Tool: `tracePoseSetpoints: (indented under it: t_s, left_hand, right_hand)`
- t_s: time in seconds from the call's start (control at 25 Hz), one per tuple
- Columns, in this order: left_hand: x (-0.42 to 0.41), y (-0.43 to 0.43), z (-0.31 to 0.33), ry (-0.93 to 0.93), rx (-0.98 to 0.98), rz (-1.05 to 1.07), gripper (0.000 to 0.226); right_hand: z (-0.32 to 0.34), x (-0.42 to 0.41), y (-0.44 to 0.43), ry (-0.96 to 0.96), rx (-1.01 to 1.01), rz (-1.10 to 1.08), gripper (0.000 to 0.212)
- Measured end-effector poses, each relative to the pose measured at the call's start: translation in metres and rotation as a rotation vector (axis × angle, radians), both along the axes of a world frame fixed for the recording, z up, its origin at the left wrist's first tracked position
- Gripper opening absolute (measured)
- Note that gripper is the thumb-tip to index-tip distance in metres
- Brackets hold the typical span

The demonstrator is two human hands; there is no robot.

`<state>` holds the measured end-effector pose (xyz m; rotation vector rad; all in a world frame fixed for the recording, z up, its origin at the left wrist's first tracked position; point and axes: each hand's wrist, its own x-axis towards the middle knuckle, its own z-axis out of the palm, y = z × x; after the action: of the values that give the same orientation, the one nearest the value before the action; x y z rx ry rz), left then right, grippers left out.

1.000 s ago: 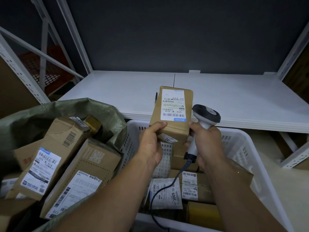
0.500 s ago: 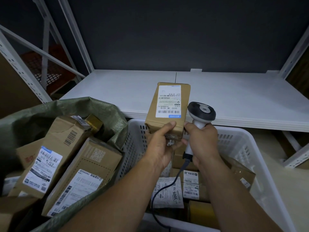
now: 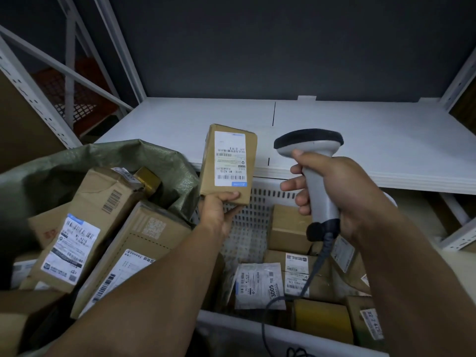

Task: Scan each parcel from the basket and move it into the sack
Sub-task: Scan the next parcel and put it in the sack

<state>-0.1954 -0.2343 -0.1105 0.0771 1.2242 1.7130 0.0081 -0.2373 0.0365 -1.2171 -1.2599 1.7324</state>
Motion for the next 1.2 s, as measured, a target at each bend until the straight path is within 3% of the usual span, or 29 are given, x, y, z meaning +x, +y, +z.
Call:
tracePoseSetpoints:
  t_s: [0.4, 0.72, 1.2]
  left_hand:
    - [-0.004, 0.014, -0.017, 0.019, -0.028, 0.108, 0.058]
    - [-0.010, 0.019, -0.024, 0.005, -0.021, 0.154, 0.073]
    - [-0.015, 0.028, -0.037, 0.037, -0.007, 0.088, 0.076]
  right_hand:
    - [0.002, -0.001, -0.007, -0.037, -0.027, 0.108, 0.029]
    - [0.001, 0.002, -0.007, -0.038, -0.036, 0.119, 0.030]
    - [-0.001, 0.012, -0.006, -0.053, -0.047, 0.115, 0.031]
